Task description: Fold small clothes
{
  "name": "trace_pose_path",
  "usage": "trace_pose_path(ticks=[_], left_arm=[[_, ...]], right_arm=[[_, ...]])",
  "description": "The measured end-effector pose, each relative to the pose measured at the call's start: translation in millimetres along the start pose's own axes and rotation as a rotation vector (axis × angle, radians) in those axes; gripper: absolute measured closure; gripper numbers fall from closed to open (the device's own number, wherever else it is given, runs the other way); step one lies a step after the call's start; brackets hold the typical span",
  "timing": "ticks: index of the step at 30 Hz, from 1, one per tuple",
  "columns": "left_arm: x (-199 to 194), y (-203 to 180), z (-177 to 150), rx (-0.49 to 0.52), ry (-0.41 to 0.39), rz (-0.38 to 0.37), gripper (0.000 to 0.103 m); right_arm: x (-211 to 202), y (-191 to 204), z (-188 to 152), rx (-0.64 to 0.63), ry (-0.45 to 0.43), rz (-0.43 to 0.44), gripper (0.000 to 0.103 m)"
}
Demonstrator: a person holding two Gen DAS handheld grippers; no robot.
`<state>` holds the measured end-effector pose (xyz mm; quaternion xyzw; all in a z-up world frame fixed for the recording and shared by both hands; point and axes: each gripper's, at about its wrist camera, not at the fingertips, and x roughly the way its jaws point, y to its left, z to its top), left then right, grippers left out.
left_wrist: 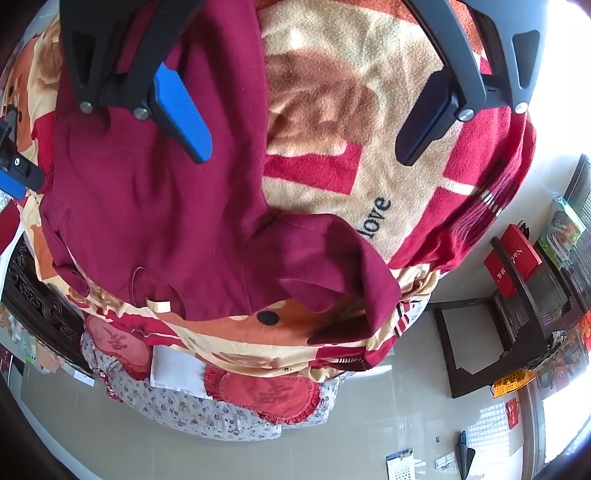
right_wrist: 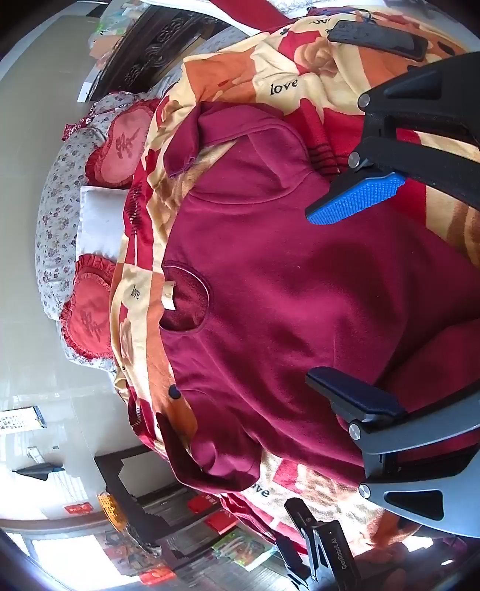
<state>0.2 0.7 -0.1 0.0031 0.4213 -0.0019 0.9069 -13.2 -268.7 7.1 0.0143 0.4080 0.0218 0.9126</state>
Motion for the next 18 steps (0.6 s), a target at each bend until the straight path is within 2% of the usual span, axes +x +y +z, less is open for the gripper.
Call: trace_pose_path(ticks=[14, 18], left_arm=[[2.3, -0.6, -1.6, -0.003, -0.002, -0.025, 0.002], [3.5, -2.6, -0.5, 0.000, 0.014, -0.038, 0.002]], right_arm=[[7.2, 0.4, -9.0, 0.000, 0.003, -0.019, 0.041], [2.8, -4.8, -1.1, 0.011, 0.007, -0.023, 0.041]])
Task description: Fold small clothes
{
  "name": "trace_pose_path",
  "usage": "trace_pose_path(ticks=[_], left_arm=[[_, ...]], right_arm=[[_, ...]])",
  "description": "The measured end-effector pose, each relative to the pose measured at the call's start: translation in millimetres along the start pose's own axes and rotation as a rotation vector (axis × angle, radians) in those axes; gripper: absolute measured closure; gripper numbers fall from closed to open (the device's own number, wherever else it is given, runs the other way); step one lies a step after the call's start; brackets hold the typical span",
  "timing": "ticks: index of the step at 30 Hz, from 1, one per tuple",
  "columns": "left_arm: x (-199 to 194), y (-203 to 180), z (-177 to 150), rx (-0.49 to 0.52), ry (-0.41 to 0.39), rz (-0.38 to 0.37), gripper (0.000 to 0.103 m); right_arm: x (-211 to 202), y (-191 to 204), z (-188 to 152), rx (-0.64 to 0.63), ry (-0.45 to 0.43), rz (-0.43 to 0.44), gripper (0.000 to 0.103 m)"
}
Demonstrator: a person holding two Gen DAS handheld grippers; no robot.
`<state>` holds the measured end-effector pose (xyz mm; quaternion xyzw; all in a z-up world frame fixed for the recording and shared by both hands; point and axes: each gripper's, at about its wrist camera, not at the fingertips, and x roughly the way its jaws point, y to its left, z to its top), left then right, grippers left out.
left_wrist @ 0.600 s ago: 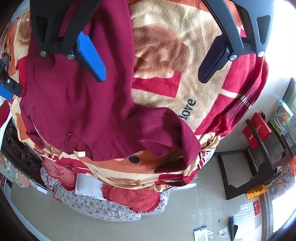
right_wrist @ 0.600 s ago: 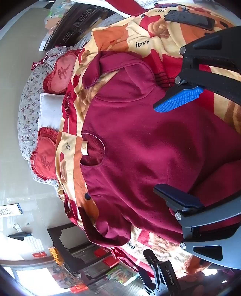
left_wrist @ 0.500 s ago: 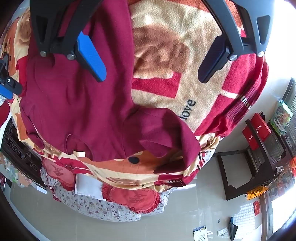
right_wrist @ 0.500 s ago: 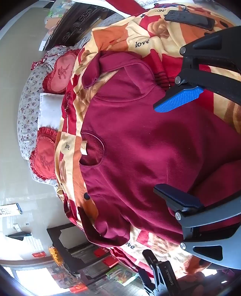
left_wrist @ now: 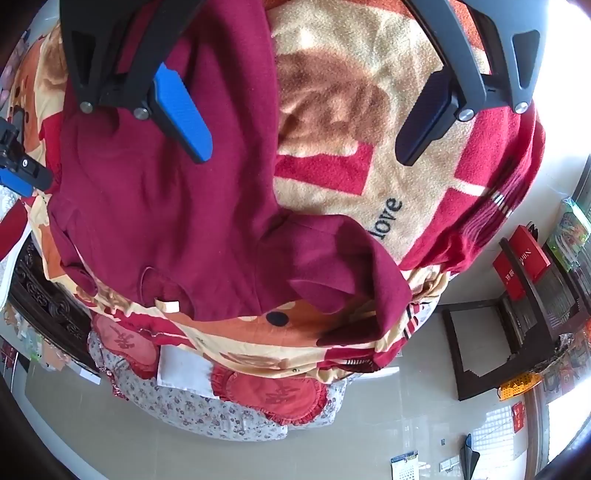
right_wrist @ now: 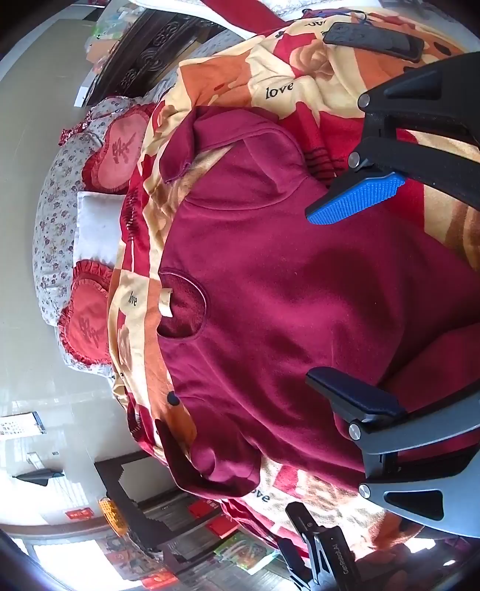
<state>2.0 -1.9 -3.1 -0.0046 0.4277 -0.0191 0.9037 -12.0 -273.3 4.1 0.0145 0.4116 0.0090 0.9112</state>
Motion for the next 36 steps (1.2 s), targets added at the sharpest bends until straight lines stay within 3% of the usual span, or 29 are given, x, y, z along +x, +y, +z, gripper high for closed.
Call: trace_pose_path(ticks=[5, 36], left_arm=[[6.9, -0.9, 0.0, -0.011, 0.044, 0.000, 0.002], [11.0, 0.5, 2.0, -0.034, 0.046, 0.009, 0.002]], right_arm=[[0.6, -1.9, 0.8, 0.005, 0.003, -0.003, 0.041], [6.8, -4.8, 1.1, 0.009, 0.023, -0.010, 0.041]])
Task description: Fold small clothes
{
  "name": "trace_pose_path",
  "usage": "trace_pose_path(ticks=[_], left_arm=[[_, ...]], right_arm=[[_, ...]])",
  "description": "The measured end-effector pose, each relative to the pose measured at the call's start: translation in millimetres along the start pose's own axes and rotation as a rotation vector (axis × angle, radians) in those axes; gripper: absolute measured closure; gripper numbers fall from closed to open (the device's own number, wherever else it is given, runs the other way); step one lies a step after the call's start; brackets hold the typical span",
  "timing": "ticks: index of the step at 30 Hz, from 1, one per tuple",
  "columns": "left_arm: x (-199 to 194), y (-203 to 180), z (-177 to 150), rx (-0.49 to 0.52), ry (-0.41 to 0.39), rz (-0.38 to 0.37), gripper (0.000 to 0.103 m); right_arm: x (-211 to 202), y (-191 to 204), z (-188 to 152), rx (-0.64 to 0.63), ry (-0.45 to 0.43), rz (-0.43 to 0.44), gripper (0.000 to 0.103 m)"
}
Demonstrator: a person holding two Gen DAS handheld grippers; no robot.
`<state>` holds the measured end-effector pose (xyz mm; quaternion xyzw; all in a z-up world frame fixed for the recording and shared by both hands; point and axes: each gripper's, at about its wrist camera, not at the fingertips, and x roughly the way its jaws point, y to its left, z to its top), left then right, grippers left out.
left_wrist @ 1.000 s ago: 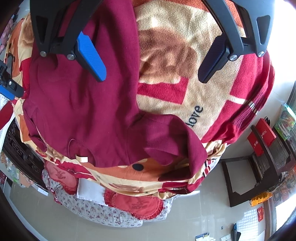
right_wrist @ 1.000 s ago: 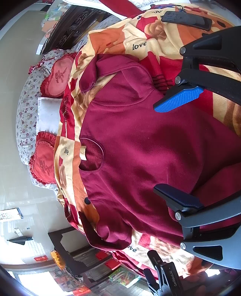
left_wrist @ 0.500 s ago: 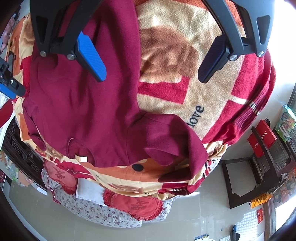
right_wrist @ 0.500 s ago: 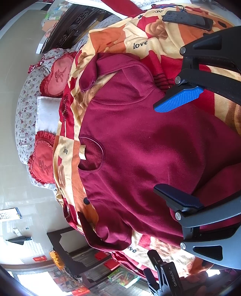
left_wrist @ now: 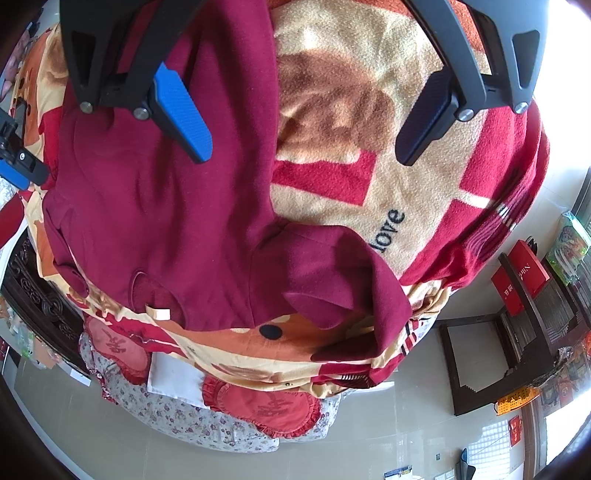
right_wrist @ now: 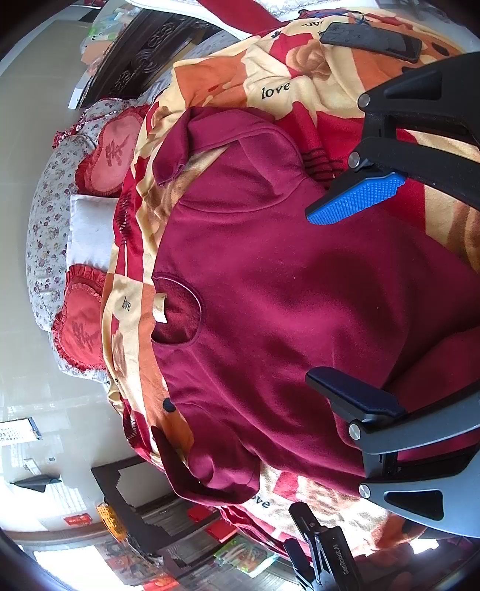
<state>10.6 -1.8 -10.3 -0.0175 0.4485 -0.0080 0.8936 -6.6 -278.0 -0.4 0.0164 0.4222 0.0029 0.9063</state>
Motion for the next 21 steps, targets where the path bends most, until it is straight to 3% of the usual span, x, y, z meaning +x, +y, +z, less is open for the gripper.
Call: trace_pose_path(ticks=[10, 21], left_arm=[[0.5, 1.6, 0.3, -0.007, -0.002, -0.002, 0.002], [0.8, 1.2, 1.0, -0.011, -0.003, -0.004, 0.002]], right_arm=[[-12.6, -9.7, 2.2, 0.013, 0.002, -0.008, 0.041], [-53.1, -43.3, 20.6, 0.019, -0.048, -0.082, 0.041]])
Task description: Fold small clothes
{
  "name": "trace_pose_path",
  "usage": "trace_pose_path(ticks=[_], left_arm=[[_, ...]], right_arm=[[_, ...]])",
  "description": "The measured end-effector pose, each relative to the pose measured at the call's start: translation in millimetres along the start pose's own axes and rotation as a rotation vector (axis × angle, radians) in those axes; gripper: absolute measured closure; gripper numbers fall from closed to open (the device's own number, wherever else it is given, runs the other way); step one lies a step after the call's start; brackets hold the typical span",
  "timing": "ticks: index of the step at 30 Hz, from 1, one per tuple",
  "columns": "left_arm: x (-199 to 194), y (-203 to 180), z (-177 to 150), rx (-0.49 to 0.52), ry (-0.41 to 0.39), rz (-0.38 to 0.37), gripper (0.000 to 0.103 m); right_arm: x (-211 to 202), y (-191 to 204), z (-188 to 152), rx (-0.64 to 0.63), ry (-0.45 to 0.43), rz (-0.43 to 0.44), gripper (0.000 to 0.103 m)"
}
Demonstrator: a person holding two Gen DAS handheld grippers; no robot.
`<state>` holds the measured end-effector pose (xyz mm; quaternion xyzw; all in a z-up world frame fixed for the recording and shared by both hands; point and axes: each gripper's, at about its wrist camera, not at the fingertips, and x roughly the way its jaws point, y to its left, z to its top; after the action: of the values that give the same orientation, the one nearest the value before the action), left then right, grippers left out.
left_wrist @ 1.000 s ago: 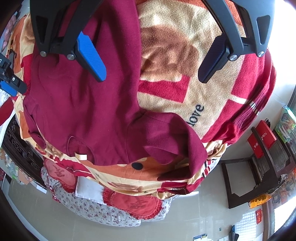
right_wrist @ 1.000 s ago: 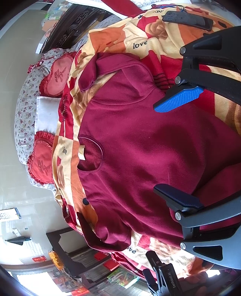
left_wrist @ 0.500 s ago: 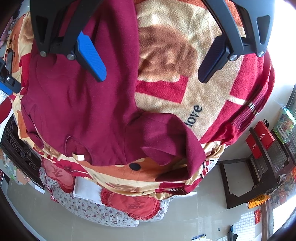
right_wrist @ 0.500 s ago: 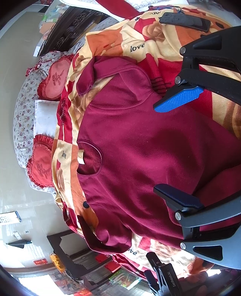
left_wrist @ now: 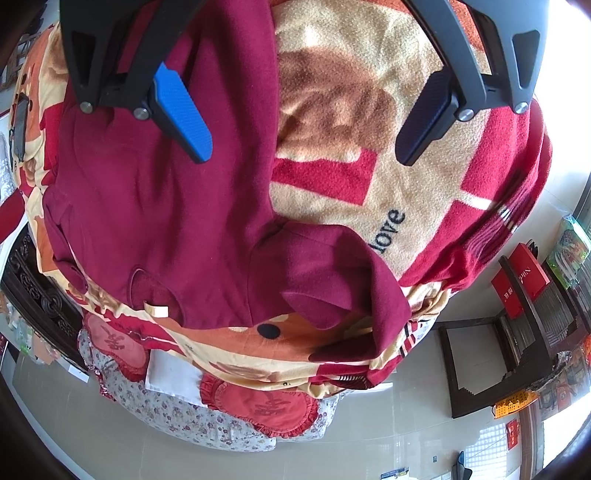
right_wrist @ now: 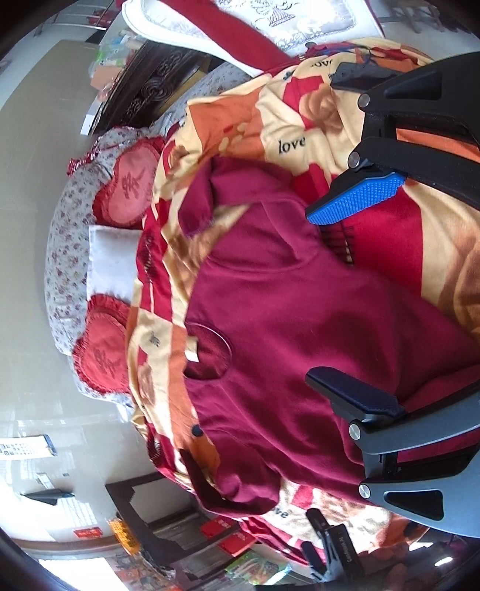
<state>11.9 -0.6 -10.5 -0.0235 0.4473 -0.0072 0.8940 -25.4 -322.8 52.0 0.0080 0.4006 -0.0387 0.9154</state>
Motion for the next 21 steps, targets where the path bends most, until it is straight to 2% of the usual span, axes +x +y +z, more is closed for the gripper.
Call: trace_pose_path(ticks=[6, 12, 21], left_arm=[[-0.2, 0.8, 0.1, -0.002, -0.001, 0.003, 0.002], [1.3, 5.4, -0.2, -0.012, 0.000, 0.007, 0.002], [3.7, 11.1, 0.5, -0.026, 0.003, 0.008, 0.002]], right_arm=[[-4.9, -2.8, 6.4, 0.006, -0.011, -0.001, 0.041], [-5.7, 13.9, 13.6, -0.014, 0.005, 0.062, 0.041], [-5.9, 43.9, 18.4, -0.063, 0.005, 0.110, 0.041]])
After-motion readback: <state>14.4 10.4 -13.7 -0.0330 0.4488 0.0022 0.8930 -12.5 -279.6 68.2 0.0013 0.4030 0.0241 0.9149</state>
